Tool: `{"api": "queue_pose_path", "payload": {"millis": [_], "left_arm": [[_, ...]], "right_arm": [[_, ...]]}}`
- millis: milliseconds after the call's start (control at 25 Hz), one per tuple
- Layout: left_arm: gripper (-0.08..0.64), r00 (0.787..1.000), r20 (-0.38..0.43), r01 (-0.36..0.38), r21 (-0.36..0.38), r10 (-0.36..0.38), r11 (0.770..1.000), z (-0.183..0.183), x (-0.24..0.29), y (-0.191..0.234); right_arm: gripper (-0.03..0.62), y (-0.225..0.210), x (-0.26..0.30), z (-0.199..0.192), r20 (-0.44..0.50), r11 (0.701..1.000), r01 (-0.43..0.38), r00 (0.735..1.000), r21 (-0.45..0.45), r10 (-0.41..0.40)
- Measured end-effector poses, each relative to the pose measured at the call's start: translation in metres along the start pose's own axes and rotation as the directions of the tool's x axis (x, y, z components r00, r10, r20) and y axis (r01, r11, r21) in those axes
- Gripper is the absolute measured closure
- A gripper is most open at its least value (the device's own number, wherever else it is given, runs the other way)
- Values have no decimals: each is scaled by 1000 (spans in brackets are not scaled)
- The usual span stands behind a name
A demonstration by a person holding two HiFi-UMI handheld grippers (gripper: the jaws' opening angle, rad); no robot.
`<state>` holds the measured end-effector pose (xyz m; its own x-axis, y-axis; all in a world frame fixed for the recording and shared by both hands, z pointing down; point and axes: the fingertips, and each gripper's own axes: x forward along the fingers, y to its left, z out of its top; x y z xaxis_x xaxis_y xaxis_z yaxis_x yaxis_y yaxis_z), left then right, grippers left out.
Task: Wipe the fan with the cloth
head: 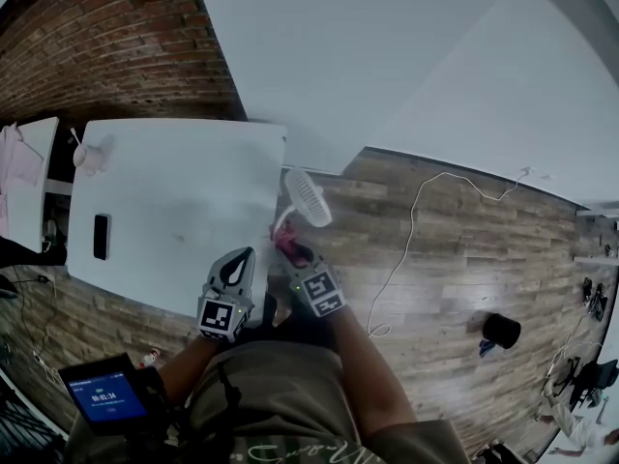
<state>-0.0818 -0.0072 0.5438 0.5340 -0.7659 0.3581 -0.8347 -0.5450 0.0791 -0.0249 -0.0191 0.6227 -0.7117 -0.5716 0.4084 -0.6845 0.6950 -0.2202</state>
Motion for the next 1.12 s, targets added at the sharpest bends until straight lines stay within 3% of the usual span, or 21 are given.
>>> {"api": "queue_pose_path", "payload": {"millis": [880, 1120], "left_arm": [[538, 1000, -16, -14, -3, 14, 1000, -4, -18, 21], [538, 1000, -19, -13, -32, 13, 999, 3, -20, 17]], "right_arm": [[480, 1, 10, -13, 15, 999, 11, 1000, 48, -12], [483, 0, 11, -33, -42, 1000, 23, 999, -12, -24]]}}
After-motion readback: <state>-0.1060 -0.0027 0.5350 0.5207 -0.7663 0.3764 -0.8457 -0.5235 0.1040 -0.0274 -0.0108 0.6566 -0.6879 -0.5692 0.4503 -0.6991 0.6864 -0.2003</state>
